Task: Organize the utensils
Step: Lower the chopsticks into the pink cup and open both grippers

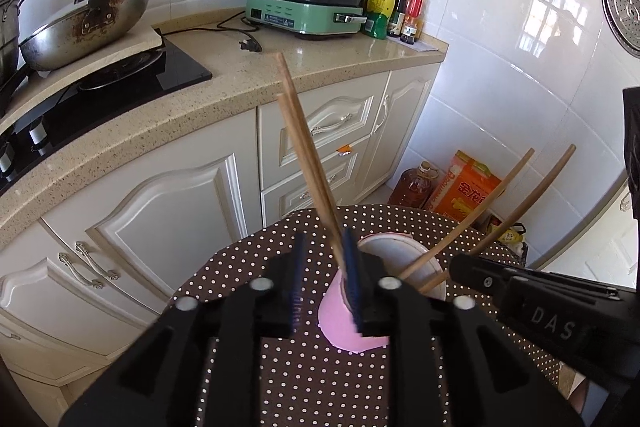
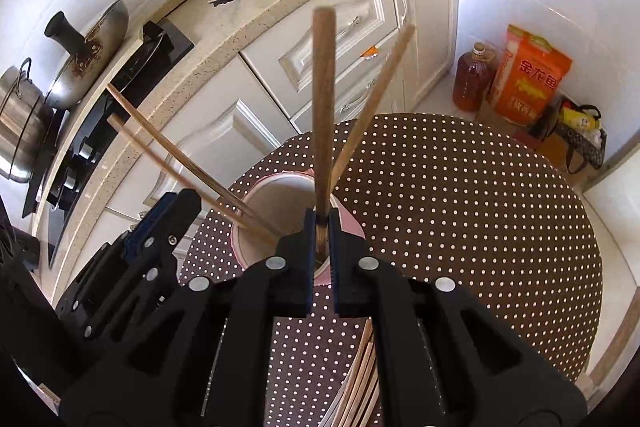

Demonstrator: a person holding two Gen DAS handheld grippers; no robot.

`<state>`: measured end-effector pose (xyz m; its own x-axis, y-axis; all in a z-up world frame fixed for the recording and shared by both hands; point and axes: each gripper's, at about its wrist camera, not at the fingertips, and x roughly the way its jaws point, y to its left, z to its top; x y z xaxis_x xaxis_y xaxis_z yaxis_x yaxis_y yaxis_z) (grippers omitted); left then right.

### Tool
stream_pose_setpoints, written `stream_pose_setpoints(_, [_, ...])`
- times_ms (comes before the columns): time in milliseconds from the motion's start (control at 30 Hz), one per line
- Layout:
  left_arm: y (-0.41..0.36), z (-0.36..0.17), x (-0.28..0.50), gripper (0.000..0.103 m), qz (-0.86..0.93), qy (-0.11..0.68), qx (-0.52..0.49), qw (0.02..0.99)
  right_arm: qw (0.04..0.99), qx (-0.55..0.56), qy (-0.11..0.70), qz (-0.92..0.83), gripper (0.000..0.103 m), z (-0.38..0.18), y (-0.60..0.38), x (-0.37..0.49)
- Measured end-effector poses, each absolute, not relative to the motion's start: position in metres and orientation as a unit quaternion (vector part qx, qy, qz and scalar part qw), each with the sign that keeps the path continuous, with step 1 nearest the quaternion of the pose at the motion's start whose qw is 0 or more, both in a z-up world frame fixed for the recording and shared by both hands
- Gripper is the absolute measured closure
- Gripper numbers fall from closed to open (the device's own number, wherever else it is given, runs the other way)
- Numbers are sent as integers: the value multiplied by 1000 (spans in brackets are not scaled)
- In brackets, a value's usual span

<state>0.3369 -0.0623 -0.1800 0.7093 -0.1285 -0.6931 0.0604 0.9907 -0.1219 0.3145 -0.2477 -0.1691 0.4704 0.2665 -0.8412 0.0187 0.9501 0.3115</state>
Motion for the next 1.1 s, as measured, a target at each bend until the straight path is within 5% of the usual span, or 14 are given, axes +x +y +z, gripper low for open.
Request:
stream_pose_setpoints(600, [-56, -157, 308, 53, -48, 367, -21, 929, 835, 161, 523, 62, 94, -160, -267, 292])
stream_pose_setpoints(933, [-46, -154, 294, 51, -34, 369, -28, 928, 847, 113, 513, 77, 93, -147, -257, 297])
stream_pose_setpoints(967, [-45, -154, 293, 51, -33, 368, -27, 929, 846, 111, 515, 77, 91, -147, -256, 297])
stream_pose_setpoints(1000, [-44, -153, 292, 51, -32, 368, -27, 929, 845, 110, 517, 77, 77, -147, -254, 297])
stream_pose_setpoints(1033, [-44, -152, 291, 51, -31, 367, -27, 929, 845, 109, 518, 75, 45, -147, -254, 296])
stream_pose_setpoints(1067, [-43, -152, 290, 50, -30, 367, -27, 929, 847, 107, 516, 68, 31, -145, -254, 294])
stream_pose_setpoints(1100, [-42, -151, 289, 50, -26, 365, -27, 930, 852, 105, 509, 62, 29, -144, -254, 291])
